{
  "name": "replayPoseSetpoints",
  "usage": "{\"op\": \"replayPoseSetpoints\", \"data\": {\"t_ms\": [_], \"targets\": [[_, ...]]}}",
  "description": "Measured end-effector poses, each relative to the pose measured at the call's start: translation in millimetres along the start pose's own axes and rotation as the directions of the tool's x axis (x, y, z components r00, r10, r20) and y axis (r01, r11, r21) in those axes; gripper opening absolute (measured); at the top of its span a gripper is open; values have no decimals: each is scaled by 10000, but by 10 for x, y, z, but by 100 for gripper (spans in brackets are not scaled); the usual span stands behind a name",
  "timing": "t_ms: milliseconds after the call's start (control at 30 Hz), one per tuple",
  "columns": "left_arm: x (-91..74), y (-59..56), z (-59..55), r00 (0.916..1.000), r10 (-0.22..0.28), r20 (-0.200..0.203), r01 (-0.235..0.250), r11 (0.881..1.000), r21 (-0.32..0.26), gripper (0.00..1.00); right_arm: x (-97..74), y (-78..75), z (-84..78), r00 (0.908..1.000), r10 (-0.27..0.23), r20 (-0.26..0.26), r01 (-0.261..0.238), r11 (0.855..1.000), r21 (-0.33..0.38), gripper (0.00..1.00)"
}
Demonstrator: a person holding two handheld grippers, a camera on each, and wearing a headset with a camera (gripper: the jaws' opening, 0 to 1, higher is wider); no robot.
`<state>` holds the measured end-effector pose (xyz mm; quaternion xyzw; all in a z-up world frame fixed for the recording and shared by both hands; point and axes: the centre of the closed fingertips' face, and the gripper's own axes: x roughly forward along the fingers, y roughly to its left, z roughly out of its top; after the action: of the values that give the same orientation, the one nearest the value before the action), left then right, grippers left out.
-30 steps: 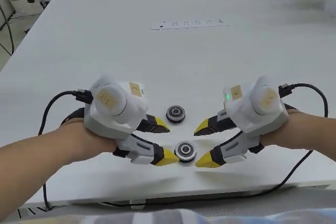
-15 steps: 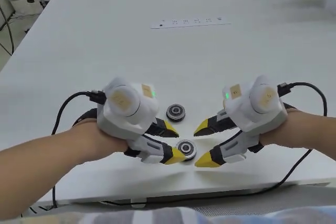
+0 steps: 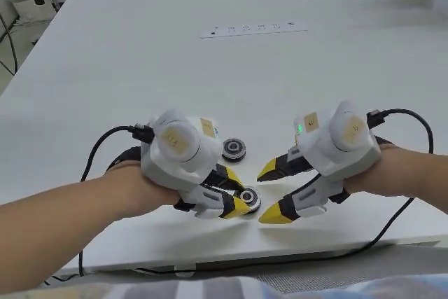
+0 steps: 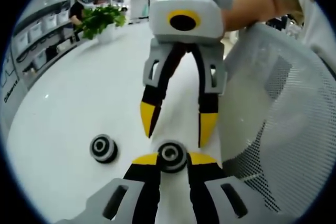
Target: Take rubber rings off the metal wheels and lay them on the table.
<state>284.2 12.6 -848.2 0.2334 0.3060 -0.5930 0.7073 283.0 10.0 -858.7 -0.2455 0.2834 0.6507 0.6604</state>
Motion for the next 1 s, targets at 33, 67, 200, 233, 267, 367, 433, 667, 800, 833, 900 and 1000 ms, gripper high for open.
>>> {"op": "replayPoseSetpoints", "data": {"t_ms": [33,67,200,233,267,367,433,667,800,833,900,1000], "targets": [[2,4,3,10000,9,21,-9,10000,0,19,-1,2,2,10000,-5,8,5,10000,-10,39],[0,17,6,10000,74,41,-74,10000,40,19,-1,3,2,10000,-7,12,8,10000,-23,39],[3,53,6,9997,215,67,-215,9998,7,15,14,11,-3,10000,7,17,-7,10000,-30,39],[6,63,9,9996,268,96,-267,9996,-73,15,19,14,-2,10000,15,17,-15,10000,-30,39],[9,63,10,9996,280,101,-279,9996,-94,14,26,20,-2,10000,32,6,-32,10000,-38,39],[12,63,19,9992,382,135,-383,9992,93,14,44,30,5,10000,32,3,-32,9999,-108,39],[14,58,15,9991,404,158,-405,9991,108,14,56,30,8,10000,42,25,-42,10000,-89,39],[17,61,18,9986,481,216,-481,9988,3,14,81,-31,53,9990,-208,398,198,9994,272,36],[19,59,21,9983,519,271,-518,9987,-32,14,109,-24,62,9985,-181,518,155,9986,501,33],[19,59,23,9982,536,282,-535,9986,-33,14,115,-18,61,9985,-155,523,128,9987,503,32],[22,59,21,9981,550,287,-549,9985,-29,14,129,-15,59,9985,-177,520,152,9988,475,30],[24,59,19,9979,569,302,-568,9984,-41,14,144,-14,53,9985,-180,513,151,9984,550,27]]}}
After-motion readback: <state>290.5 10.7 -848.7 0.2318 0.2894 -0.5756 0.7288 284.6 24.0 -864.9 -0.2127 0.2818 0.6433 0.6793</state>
